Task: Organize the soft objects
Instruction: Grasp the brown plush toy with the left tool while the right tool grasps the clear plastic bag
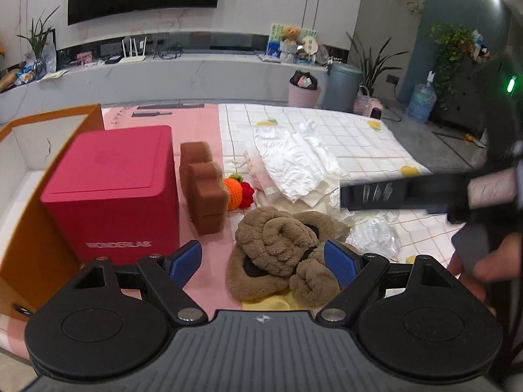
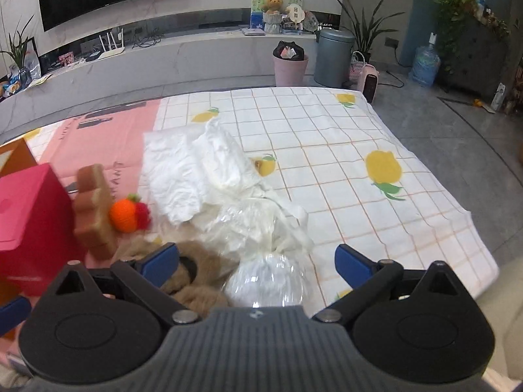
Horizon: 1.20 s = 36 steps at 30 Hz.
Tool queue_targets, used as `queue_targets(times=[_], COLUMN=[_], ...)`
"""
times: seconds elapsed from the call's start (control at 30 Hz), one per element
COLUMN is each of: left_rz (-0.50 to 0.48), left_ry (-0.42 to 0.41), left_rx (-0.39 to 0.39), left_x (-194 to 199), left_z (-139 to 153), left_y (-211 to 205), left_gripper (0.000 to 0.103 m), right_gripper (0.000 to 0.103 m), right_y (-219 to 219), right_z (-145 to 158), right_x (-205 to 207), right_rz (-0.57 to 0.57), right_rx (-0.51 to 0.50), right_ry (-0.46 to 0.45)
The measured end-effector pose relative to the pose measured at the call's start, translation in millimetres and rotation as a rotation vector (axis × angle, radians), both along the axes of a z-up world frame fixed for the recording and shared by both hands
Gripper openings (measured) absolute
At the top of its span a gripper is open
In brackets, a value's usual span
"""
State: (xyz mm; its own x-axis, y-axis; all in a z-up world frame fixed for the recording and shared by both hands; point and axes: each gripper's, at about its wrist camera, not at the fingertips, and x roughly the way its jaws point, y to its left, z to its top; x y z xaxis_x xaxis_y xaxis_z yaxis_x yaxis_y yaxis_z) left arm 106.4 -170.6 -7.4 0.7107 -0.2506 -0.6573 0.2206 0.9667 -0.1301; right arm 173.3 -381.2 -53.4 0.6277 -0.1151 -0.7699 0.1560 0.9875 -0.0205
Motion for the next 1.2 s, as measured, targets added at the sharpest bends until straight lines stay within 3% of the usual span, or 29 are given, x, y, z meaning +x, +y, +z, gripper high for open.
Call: queue_targets(times=[0.03, 0.17, 0.27, 0.37, 0.47, 0.6, 0.7, 0.83, 1.0, 1.2], left_rz=[0.004, -0.011, -0.015, -0.012, -0.007, 0.047, 0.065, 0.121, 0.148, 0.183], left_ry=[-0.004, -0.026, -0.005, 0.017, 0.022, 0.066, 0.090, 0.183, 0.234, 0.212], left_rx=[-0.006, 0.023, 0.032, 0.030, 0.048, 0.056, 0.073, 0.096, 0.127, 0.138], left_x=[2, 15, 25, 33, 39, 48, 55, 69, 79, 79], left_z=[-1, -6, -12, -17, -21, -25, -30, -39, -55, -64], left_y=[-2, -16, -27, -34, -40, -45, -48, -57, -69, -74], left_gripper=[0.099, 0.099, 0.099, 0.099, 0.099, 0.099, 0.099, 0.099, 0.099, 0.100], right_gripper=[0.070, 0.070, 0.074, 0.074, 0.065, 0.058, 0.058, 0.058, 0.058, 0.058], right_y=[-2, -6, -7, -19, -31, -41, -46, -71, -87, -84], right_z=[-8, -33, -40, -48, -54, -44, -15, 13, 0, -3], right_x=[6, 21, 30, 35, 37, 28, 7, -16, -18, -15], right_rz=[0.009, 0.011, -0.007, -0.052, -0.089, -0.125, -0.102, -0.193, -0.271, -0.278], right_rx=[0.000, -0.002, -0.070, -0.034, 0.002, 0.005, 0.062, 0.182, 0.168, 0.155], right_ry=[0.021, 0.059, 0.060, 0.084, 0.088, 0.075, -0.030, -0.179, -0.132, -0.125])
